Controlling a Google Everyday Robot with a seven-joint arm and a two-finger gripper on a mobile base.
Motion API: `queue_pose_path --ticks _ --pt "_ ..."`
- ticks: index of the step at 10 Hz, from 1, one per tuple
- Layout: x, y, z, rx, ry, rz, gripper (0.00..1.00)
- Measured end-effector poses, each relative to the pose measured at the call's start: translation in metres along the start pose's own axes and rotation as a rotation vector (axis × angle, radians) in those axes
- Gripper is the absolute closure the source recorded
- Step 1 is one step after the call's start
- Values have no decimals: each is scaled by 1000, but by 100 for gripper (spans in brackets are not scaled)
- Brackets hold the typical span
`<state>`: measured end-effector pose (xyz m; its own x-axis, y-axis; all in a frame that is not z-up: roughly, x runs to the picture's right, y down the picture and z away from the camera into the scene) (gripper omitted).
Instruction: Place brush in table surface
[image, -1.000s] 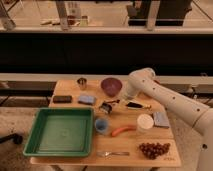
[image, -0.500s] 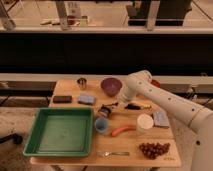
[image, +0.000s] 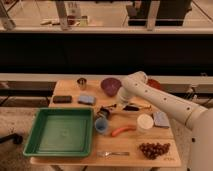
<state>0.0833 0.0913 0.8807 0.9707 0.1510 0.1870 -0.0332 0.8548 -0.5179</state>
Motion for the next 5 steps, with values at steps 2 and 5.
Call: queue_pose_path --ticks 2,5 --pt "-1 0 1 5 11 9 20" --pt "0 0 2 9 27 38 20"
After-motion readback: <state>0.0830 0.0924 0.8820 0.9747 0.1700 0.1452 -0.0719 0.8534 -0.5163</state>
